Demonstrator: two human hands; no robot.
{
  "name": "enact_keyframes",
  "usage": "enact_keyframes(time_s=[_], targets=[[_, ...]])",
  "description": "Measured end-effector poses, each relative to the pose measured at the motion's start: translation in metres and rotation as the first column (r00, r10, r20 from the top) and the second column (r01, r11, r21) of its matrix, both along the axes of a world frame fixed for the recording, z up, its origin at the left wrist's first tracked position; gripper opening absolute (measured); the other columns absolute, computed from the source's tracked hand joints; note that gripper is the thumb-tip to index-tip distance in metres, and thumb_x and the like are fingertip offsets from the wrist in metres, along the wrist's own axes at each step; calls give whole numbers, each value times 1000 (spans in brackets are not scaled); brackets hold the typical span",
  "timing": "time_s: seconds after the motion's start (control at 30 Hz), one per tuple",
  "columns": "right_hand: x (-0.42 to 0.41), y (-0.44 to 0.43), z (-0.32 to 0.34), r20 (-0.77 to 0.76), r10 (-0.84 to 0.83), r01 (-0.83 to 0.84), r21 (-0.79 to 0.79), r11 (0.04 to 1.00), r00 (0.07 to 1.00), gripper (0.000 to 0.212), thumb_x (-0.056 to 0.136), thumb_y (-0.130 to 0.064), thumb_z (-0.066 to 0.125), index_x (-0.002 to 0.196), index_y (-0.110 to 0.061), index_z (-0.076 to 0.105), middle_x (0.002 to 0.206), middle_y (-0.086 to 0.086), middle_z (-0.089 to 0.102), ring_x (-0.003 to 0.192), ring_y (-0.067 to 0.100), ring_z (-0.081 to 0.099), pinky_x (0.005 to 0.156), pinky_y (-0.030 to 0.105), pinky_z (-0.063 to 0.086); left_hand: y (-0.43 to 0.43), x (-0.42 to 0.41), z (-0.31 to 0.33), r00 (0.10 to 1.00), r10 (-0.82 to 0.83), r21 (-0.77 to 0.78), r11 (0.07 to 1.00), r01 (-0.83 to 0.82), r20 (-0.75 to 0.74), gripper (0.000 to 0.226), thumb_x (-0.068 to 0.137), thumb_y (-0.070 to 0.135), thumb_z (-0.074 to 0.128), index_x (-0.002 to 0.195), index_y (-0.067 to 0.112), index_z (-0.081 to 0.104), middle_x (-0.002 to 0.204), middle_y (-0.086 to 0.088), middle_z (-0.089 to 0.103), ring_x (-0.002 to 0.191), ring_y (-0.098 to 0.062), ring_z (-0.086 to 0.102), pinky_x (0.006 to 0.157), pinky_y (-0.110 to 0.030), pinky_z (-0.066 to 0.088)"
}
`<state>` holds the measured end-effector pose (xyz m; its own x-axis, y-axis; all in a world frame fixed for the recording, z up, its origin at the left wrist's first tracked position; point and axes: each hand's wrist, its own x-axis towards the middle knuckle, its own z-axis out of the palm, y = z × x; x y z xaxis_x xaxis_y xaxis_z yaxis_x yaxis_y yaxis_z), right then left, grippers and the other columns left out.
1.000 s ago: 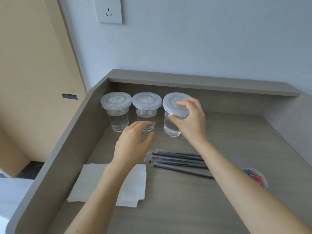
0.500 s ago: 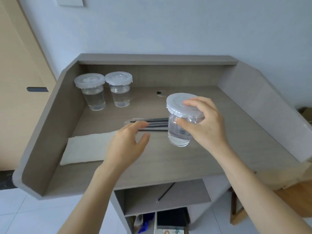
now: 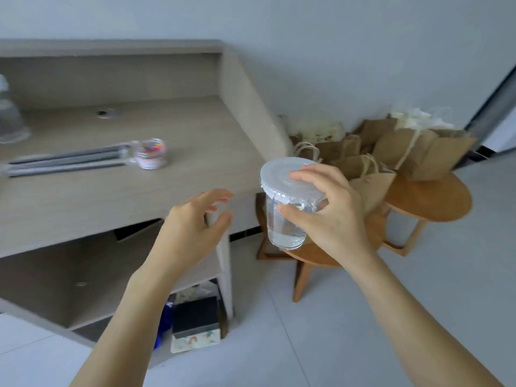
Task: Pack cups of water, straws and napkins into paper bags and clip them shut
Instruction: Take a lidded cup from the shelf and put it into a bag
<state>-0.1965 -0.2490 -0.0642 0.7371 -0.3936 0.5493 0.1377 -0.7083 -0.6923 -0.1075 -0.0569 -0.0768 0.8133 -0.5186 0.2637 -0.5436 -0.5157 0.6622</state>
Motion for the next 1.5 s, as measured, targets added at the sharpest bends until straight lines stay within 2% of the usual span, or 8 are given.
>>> enact_keyframes(time_s=[0.13,0.27,0.4,0.53,0.67,0.83,1.23,1.5], targets=[[-55,-83,-25,-28,-101,102,65,993,995,41,58,-27,75,97,-31,65,111,-23,48,105,-17,44,78,3,36,-104,-34,-14,990,-134,71,988,137,-49,31,88,26,56,119,26,58,111,9,63,99,-8,59,80,-22,43],[-87,-170,-48,-34,-229,232,137,963,973,42,59,-26,75,100,-26,66,112,-24,48,108,-12,44,83,17,43,-214,-46,-22,974,-222,41,974,224,-45,35,83,34,56,117,26,61,101,11,65,94,-10,61,80,-27,47],[-105,-269,-71,-52,-322,326,162,931,945,43,58,-21,77,100,-20,67,113,-12,53,108,-2,47,85,5,36,-331,-48,-39,944,-323,68,943,327,-66,30,86,27,59,116,22,61,105,8,64,94,-8,58,77,-22,40],[-112,-377,-92,-99,-388,399,128,908,916,46,58,-16,81,101,-22,65,115,-10,51,109,-1,45,85,4,36,-451,-41,-52,906,-421,46,905,423,-56,68,73,59,41,120,13,61,111,-8,67,103,-25,62,84,-24,43],[-119,-479,-93,-93,-502,510,103,854,860,46,59,-29,77,102,-17,67,116,-11,50,110,0,44,85,4,39,-576,-37,-48,848,-512,76,848,525,-139,33,90,26,57,123,19,57,115,1,64,103,-13,59,80,-13,35],[-136,-600,-94,-75,-569,574,130,809,819,44,63,-21,84,102,-26,64,115,-23,45,110,-16,39,87,12,43,-715,-45,-45,803,-579,75,803,591,-142,33,91,26,56,123,22,56,119,6,60,103,-9,55,82,-18,37],[-119,-886,-106,-82,-374,380,76,922,924,45,60,-13,84,102,-11,67,116,-12,47,111,0,43,86,2,36,-973,-51,-61,886,-450,34,889,456,-109,29,91,22,55,119,18,59,112,-1,65,99,-18,63,84,-28,49],[-49,-1006,-121,-108,-235,246,101,964,966,46,59,-28,80,100,-28,62,116,-19,47,113,-8,41,83,2,38,-1065,16,-91,966,-235,80,966,244,-111,29,89,22,57,119,21,59,117,-2,59,95,-21,60,81,-36,50]])
